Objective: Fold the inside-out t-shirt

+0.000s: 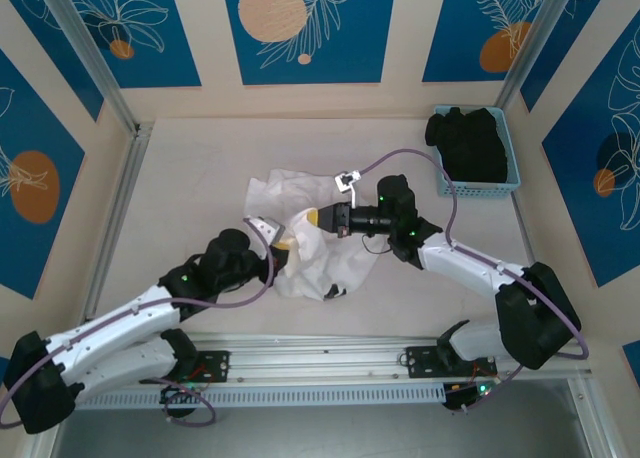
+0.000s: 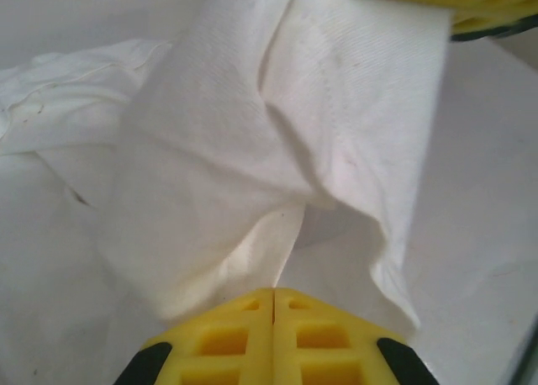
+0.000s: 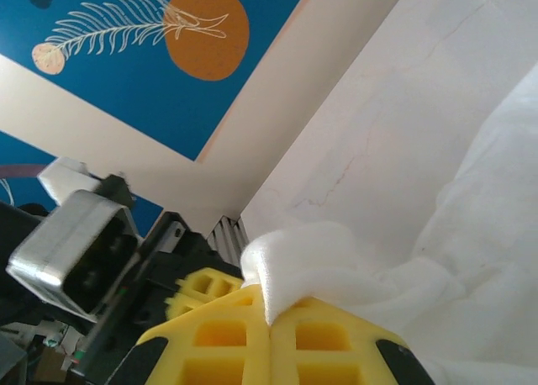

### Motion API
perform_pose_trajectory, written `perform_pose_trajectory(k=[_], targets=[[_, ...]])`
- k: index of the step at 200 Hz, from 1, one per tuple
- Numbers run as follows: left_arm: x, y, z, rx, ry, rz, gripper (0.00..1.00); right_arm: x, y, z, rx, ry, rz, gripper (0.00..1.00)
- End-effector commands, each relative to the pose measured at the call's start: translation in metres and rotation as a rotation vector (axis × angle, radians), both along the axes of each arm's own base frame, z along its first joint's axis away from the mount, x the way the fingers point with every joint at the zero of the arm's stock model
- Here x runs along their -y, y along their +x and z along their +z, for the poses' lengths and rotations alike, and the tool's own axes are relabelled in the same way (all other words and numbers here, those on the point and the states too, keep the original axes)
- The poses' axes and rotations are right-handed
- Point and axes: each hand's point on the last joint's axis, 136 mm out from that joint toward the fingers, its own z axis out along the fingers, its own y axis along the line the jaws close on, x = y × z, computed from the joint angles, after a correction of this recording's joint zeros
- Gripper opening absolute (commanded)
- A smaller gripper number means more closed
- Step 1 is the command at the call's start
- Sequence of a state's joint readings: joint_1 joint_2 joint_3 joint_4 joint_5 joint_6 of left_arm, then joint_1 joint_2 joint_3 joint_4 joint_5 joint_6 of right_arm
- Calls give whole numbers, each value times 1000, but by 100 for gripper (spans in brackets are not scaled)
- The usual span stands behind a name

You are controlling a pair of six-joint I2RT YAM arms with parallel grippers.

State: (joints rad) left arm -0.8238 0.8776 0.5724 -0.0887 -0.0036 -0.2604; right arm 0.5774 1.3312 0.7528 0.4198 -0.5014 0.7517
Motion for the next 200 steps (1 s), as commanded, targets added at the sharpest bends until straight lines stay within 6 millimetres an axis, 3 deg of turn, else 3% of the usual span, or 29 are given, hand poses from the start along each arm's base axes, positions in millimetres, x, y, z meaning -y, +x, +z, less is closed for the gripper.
perform_pose_trajectory(k=[1,27,62,103,138,166,200], targets=[[7,-13,22,-9,-144,-85,0,8,5,3,-11,-21,-38,0],[4,-21,40,-22,-259,-127,0,12,10,-6,-40,-65,-49,0],[-14,-16,59,-28,-386,-72,0,19,13,-13,-54,-105,-35,5],[-23,-5,71,-36,-467,-16,0,30,16,-31,-78,-234,-46,17],[-23,0,76,-40,-503,7,0,53,21,-50,-76,-431,-140,31],[-23,5,78,-39,-523,28,0,64,6,-55,7,-517,-159,37],[-20,6,76,-48,-517,18,0,47,-26,-40,197,-506,-94,44]])
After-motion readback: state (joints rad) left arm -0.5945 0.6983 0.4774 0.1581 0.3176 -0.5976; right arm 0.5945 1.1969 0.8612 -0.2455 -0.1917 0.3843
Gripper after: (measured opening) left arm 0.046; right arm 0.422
